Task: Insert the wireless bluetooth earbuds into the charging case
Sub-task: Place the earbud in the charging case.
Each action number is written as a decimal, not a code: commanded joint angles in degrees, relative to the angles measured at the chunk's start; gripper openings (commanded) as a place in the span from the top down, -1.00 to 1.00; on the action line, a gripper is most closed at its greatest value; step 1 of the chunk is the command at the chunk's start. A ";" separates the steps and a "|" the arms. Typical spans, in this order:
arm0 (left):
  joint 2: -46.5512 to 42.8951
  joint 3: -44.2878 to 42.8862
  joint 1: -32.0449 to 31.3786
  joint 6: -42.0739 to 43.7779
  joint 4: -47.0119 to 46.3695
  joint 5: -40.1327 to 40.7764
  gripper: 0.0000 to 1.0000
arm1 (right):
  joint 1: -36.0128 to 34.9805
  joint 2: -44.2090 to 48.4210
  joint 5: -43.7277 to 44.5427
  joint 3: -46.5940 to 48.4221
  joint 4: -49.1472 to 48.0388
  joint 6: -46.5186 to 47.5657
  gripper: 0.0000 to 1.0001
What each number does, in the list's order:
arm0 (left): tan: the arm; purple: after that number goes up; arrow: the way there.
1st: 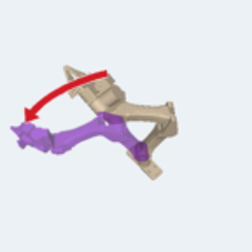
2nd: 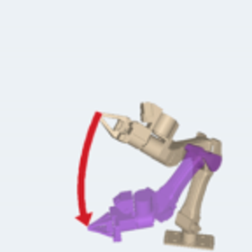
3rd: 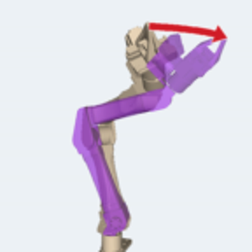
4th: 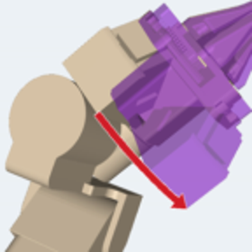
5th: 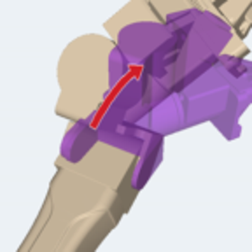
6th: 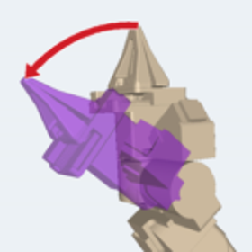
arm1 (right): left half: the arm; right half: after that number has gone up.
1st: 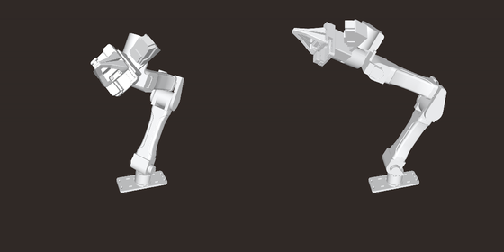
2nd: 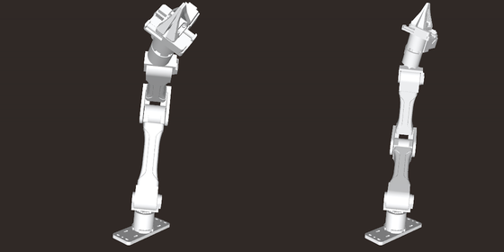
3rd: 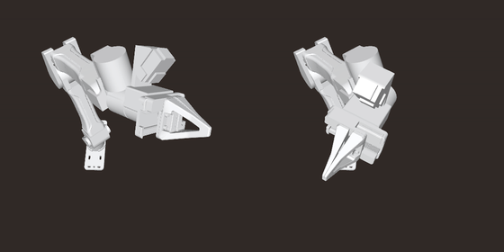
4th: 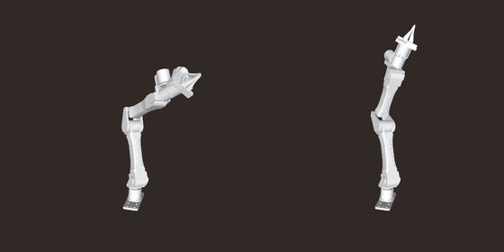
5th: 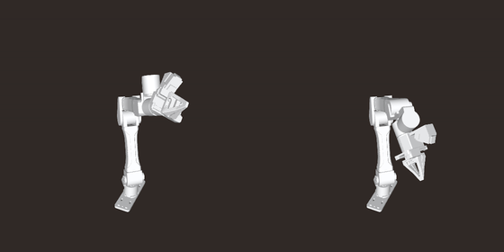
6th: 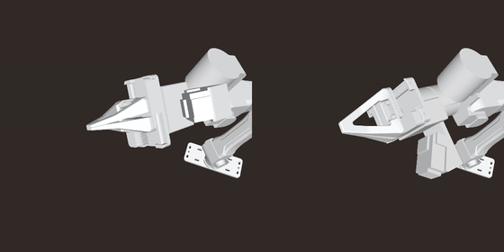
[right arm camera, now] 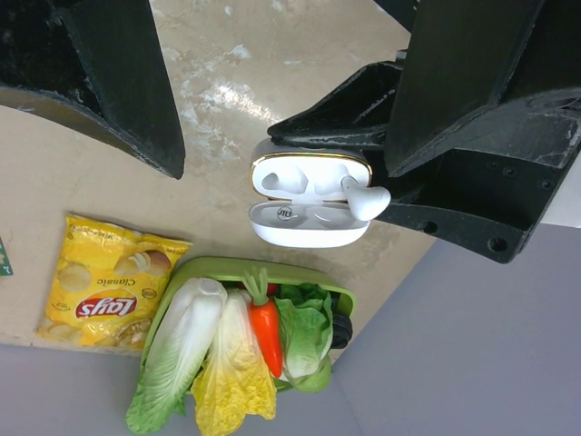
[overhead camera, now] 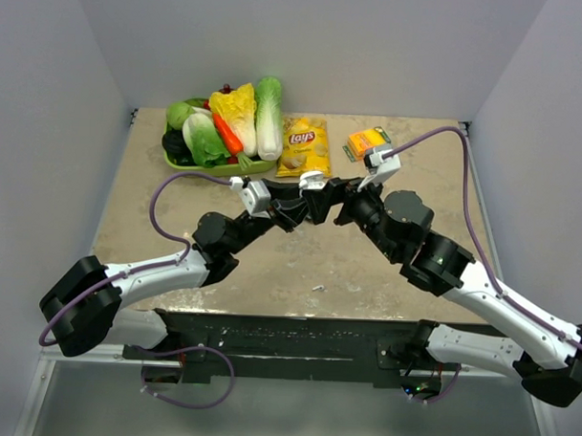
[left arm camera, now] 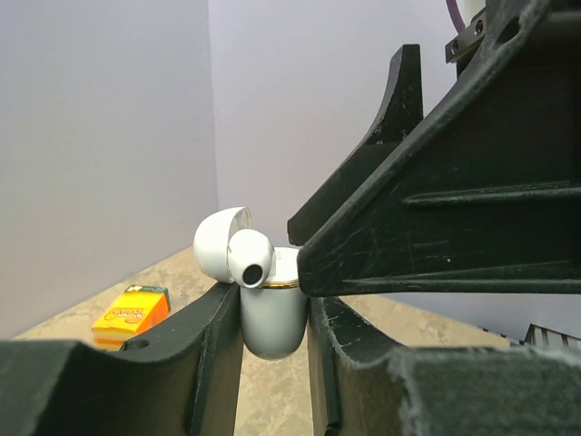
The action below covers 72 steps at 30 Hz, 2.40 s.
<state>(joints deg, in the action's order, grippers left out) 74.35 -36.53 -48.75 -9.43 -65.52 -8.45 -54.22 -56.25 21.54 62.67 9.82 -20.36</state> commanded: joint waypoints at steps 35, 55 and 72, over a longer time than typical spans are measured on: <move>-0.43 -3.46 0.06 0.47 -0.23 1.15 1.00 | 0.25 -5.01 4.65 6.94 4.15 -2.58 -0.88; -2.27 -2.93 0.06 0.64 0.13 1.50 1.00 | 0.25 -2.29 7.11 4.56 6.26 -2.67 -0.87; -2.01 -3.01 -0.03 1.08 2.14 2.74 1.00 | 0.51 1.76 -0.36 4.02 -0.60 -0.64 -0.90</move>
<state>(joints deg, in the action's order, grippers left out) 73.14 -37.85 -48.82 -9.34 -61.23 -6.68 -53.89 -52.51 22.24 63.31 11.46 -21.78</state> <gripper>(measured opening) 0.342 0.946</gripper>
